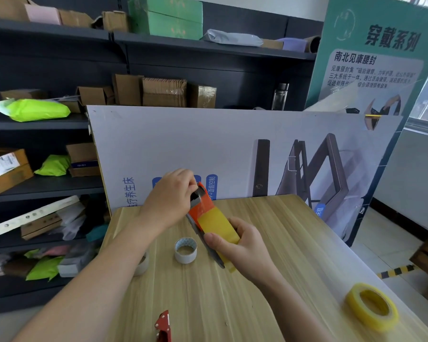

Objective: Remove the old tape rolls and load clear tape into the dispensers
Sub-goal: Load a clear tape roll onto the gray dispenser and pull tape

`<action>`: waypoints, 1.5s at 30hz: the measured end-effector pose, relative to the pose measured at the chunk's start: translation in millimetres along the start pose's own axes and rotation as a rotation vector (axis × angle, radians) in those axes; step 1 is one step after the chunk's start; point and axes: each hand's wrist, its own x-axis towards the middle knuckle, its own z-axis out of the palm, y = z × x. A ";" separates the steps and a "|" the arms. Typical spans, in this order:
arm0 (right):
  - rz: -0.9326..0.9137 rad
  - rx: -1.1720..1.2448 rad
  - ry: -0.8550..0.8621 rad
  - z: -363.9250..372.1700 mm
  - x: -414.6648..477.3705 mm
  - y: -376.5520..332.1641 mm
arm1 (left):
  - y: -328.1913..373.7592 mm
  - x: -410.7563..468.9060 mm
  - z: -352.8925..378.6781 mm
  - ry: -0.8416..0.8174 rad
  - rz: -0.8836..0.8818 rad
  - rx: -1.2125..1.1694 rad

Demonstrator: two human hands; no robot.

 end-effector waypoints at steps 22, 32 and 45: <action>0.093 -0.120 -0.104 6.0 1.3 3.6 | -19.9 0.5 -24.7 -0.232 -0.269 0.262; 0.157 -0.036 -0.037 20.7 -0.6 5.9 | -19.4 -5.4 -33.1 -0.321 -0.695 -0.584; 0.385 0.031 0.097 29.5 7.5 17.6 | -6.7 0.5 -36.0 -0.301 -0.507 -0.601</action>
